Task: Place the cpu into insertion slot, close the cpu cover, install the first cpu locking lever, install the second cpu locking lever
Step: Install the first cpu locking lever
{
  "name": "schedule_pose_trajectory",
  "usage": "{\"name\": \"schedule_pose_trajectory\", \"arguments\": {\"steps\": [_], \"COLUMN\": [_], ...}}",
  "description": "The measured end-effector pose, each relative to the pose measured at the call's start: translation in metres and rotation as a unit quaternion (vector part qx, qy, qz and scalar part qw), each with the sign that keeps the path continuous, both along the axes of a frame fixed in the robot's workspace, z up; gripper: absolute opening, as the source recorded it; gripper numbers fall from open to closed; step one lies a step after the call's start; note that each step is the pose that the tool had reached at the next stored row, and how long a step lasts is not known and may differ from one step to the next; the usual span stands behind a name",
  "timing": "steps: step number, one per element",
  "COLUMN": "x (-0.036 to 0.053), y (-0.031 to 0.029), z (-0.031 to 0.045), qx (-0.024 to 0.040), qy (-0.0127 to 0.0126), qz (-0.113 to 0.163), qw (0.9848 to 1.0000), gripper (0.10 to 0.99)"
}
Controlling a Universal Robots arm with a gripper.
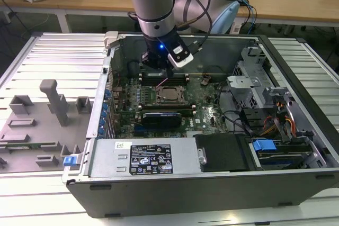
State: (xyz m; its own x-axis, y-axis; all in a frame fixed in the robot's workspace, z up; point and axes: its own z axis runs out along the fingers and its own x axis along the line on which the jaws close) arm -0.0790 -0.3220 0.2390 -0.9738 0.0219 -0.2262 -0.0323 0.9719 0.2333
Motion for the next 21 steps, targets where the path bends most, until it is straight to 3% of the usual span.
{"name": "schedule_pose_trajectory", "arguments": {"steps": [5,8,11,15,19,21], "x": [-0.0001,-0.0022,-0.0044,-0.0048,-0.0051,-0.0053], "y": [0.0067,0.0077,0.0077,0.0076,0.0076,0.0076], "z": [-0.0018,-0.0047,-0.0096,-0.014,-0.0169,-0.0182], "qx": [-0.0007,-0.0031,-0.0037,-0.0038,-0.0041,-0.0043], "qy": [-0.0006,-0.0084,-0.0133,-0.0157,-0.0227,-0.0249], "qz": [0.0,-0.001,-0.002,-0.004,-0.006,-0.007], "qw": [1.0,1.0,0.9999,0.9999,0.9997,0.9997], "gripper": [0.106,0.106,0.106,0.106,0.106,0.106]}}
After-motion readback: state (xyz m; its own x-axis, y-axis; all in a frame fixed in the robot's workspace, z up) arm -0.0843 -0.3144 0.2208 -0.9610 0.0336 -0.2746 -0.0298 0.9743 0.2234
